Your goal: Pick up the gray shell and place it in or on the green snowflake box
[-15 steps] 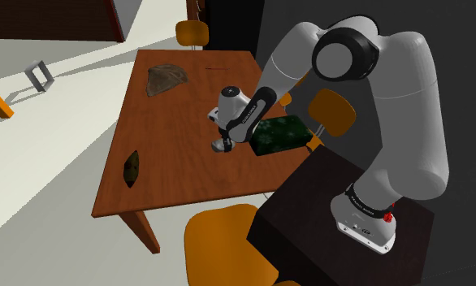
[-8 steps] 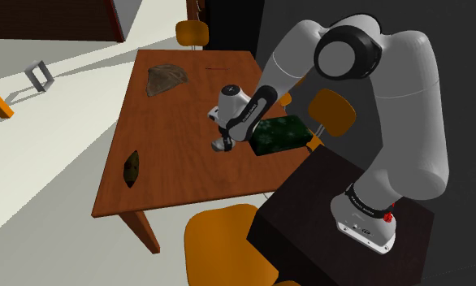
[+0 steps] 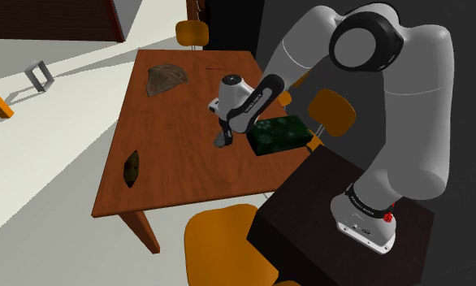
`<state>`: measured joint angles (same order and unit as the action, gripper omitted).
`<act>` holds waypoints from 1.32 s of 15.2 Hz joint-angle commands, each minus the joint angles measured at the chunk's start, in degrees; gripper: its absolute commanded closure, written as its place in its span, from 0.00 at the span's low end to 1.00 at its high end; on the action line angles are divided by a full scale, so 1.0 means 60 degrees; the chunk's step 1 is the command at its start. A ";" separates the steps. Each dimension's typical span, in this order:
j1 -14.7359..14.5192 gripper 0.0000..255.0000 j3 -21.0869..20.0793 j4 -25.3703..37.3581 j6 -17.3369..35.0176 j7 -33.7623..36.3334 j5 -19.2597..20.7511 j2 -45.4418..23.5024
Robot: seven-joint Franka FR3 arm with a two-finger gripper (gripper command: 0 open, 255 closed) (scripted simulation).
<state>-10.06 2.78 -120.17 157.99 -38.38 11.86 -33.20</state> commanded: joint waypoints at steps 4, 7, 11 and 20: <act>0.0035 1.00 -0.0069 -0.0130 -0.0443 -0.0090 -0.0064 0.0574; 0.0060 1.00 -0.0108 -0.0196 -0.0722 -0.0154 -0.0109 0.0919; 0.0091 1.00 -0.0157 -0.0256 -0.1106 -0.0242 -0.0173 0.1365; 0.0143 1.00 -0.0251 -0.0267 -0.2024 -0.0441 -0.0330 0.2298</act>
<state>-9.22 1.33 -121.75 146.43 -40.92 9.98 -20.02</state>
